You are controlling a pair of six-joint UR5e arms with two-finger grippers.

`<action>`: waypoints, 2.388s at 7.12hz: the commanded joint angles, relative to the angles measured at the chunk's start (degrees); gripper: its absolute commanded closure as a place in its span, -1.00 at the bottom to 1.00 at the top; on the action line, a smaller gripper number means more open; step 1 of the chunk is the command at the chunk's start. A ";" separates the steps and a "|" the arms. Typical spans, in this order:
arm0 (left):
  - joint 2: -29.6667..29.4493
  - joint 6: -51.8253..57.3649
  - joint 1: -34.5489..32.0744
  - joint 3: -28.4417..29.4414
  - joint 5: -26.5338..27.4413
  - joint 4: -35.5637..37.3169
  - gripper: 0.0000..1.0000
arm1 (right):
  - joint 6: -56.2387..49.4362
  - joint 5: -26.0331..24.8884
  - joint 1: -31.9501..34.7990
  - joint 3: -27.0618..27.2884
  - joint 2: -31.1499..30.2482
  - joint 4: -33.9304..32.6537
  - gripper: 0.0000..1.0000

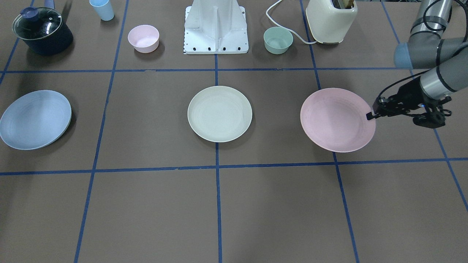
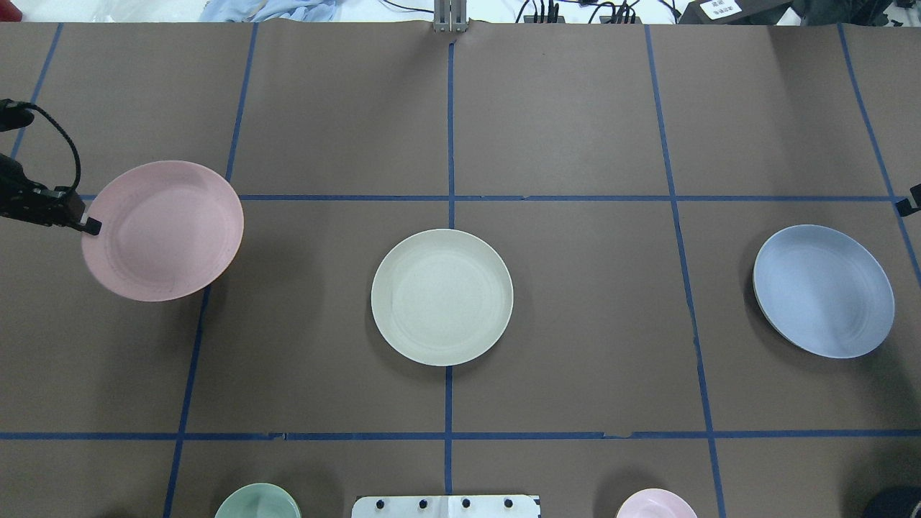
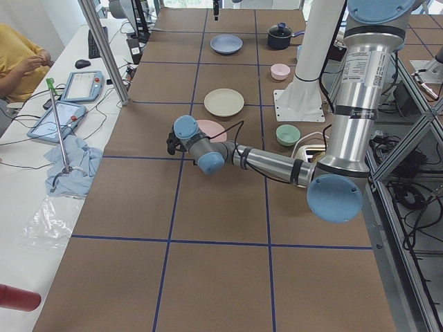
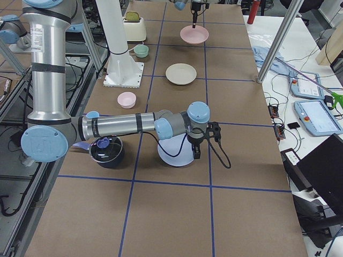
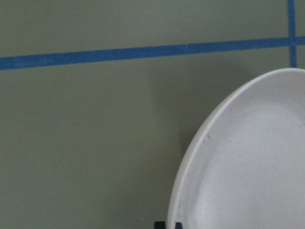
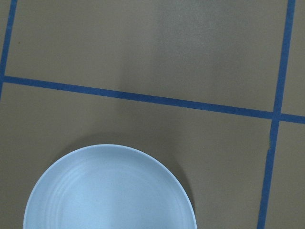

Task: Stack three plates with pink and blue
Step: 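Carry the pink plate with the left gripper onto the cream plate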

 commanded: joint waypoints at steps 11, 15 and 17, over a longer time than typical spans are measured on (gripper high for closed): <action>-18.72 -18.72 24.11 3.07 16.53 -0.27 -0.53 | 0.10 0.07 -1.39 -1.04 0.21 -0.01 -1.00; -18.11 -21.54 23.24 -1.66 16.45 -0.44 -0.58 | 1.07 0.07 -5.76 -3.40 0.73 0.16 -1.00; -18.02 -22.15 22.27 -2.29 16.54 -0.36 -0.58 | 3.86 -0.02 -7.01 -11.36 0.82 10.46 -1.00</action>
